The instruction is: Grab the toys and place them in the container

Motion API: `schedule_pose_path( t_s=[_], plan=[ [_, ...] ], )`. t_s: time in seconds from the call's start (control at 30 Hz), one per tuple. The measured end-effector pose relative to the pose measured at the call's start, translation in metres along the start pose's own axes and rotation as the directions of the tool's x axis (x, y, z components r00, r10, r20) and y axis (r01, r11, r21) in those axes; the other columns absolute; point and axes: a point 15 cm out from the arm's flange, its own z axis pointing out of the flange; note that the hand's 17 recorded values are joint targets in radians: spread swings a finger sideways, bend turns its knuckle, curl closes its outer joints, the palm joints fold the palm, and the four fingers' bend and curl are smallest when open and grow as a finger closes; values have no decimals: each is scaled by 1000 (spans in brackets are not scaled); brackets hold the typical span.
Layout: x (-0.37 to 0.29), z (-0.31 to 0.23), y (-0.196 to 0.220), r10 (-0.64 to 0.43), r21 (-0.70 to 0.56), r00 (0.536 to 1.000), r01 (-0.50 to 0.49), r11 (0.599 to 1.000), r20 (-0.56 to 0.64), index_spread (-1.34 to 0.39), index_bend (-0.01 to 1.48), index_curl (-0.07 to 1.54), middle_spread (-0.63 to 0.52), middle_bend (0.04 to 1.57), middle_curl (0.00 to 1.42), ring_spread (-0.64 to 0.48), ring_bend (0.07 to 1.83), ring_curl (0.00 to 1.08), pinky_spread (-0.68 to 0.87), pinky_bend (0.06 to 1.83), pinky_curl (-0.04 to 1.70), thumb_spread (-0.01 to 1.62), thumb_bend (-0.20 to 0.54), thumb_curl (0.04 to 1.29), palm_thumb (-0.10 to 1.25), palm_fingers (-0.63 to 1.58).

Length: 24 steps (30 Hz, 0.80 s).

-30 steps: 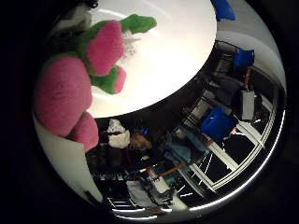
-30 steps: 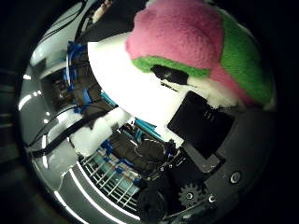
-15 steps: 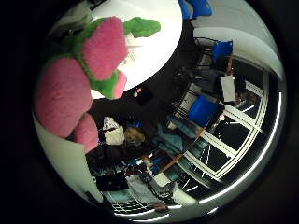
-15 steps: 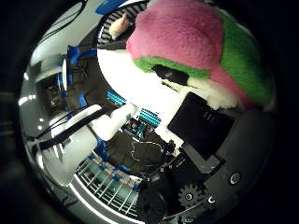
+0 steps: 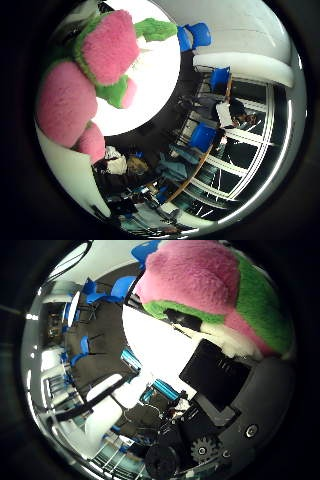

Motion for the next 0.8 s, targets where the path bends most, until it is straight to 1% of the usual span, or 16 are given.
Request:
schedule_pose_path(
  t_s=[0.1,0.17,0.33,0.53,0.63,0.7,0.73,0.77,0.8],
  plan=[
    [-13,2,-36,6,38,1000,-6,999,-5,-218,1063,851,-124,1387,739,-239,1326,806,-220,1159,1088,1041,-16,632,1017,1104],
    [-25,8,-65,-1,64,1000,0,998,12,-218,1062,852,-124,1387,739,-239,1325,808,-222,1157,1091,1039,-15,634,1015,1104],
    [-57,18,-107,-23,76,999,20,997,36,-218,1063,852,-124,1387,739,-243,1317,818,-225,1154,1098,1034,-14,641,1025,1103],
    [-83,32,-135,-45,55,998,42,998,53,-218,1060,853,-122,1389,736,-245,1309,826,-228,1148,1103,1036,-16,643,1014,1106],
    [-86,37,-142,-38,51,998,35,998,56,-218,1054,849,-124,1378,730,-243,1291,818,-236,1137,1089,1062,-26,626,958,1112],
    [-86,40,-143,-27,45,998,24,999,57,-228,981,821,-139,1321,706,-238,1288,779,-268,1094,1024,1075,-31,596,895,1134],
    [-84,41,-142,-22,41,998,20,999,53,-240,897,796,-150,1283,683,-231,1275,743,-307,1055,964,1073,-35,580,860,1134],
    [-82,43,-142,-18,34,998,17,999,52,-262,778,770,-168,1232,658,-234,1266,704,-377,1019,900,1061,-37,566,832,1098],
    [-81,44,-140,-15,27,999,14,1000,52,-284,657,741,-188,1186,638,-246,1246,674,-436,1007,854,1051,-37,554,813,1018]
  ],
)
